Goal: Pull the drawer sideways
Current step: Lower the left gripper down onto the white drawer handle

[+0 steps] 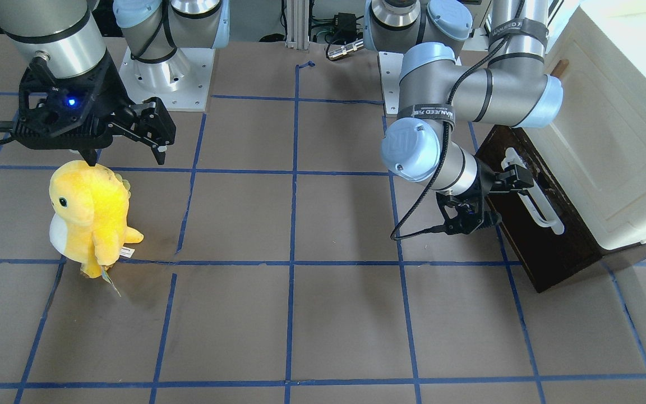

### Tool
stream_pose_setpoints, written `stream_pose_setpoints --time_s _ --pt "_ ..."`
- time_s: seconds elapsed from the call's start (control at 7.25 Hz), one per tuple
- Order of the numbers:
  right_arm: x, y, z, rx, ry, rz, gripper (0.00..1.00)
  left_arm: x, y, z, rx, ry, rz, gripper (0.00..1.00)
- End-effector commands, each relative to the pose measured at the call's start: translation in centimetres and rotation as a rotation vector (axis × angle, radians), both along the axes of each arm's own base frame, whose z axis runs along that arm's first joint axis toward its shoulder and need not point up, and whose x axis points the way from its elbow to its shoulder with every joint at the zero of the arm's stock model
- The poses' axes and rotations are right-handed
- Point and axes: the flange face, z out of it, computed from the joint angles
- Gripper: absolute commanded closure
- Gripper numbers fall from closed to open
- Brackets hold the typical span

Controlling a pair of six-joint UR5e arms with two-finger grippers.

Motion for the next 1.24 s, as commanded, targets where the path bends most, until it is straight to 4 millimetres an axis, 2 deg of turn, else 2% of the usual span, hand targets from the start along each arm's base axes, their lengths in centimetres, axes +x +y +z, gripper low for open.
stream_pose_setpoints --time_s 0.0,0.14,0.41,0.83,1.1 --pt "0.0 0.0 0.0 0.0 0.0 0.0 0.0 1.0 2.6 -3.6 0.064 -0.162 -0.046 0.0" --pt "0.0 0.0 0.0 0.0 0.0 0.002 0.0 1.3 3.6 -4.7 0.049 -0.221 -0.043 0.0" --pt "0.0 0.0 0.0 0.0 0.0 0.0 0.0 1.6 3.8 -5.0 0.053 -0.271 -0.066 0.0" --pt "0.0 0.0 0.0 0.0 0.0 0.0 0.0 1.8 3.3 -7.1 0.074 -0.327 -0.089 0.0" --pt "0.0 0.0 0.0 0.0 0.0 0.0 0.0 2.1 4.0 -8.0 0.098 -0.366 -0.114 0.0"
